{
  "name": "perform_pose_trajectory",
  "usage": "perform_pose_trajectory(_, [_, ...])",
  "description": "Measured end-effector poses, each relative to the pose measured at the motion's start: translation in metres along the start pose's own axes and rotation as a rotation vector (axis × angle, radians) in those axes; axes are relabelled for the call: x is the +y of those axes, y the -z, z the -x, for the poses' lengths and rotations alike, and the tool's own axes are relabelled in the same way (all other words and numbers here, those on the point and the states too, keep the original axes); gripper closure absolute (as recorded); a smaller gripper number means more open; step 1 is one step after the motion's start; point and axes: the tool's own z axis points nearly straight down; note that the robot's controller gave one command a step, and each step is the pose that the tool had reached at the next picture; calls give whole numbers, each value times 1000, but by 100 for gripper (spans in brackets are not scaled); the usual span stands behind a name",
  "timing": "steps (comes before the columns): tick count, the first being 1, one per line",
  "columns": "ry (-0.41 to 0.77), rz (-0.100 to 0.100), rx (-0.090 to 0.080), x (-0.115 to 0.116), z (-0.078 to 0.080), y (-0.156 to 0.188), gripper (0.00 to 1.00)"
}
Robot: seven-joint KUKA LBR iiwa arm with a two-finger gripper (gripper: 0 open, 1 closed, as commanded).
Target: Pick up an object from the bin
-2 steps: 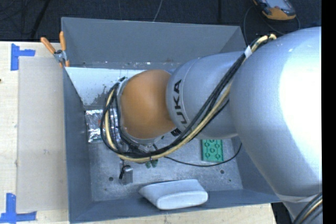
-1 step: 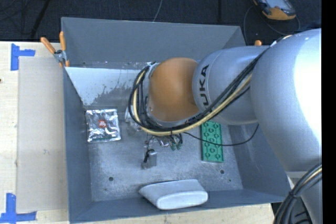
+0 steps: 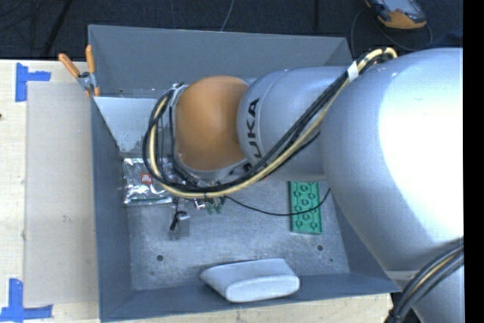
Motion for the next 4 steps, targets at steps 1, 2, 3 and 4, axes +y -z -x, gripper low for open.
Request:
perform_pose_trajectory(1, [85, -3, -2, -16, 39, 3, 0])
perform_pose_trajectory(2, [81, -2, 2, -16, 38, 3, 100])
perform_pose_trajectory(3, [104, -2, -5, -6, 7, 113, 100])
perform_pose_trajectory(4, [18, -3, 7, -23, 14, 43, 100])
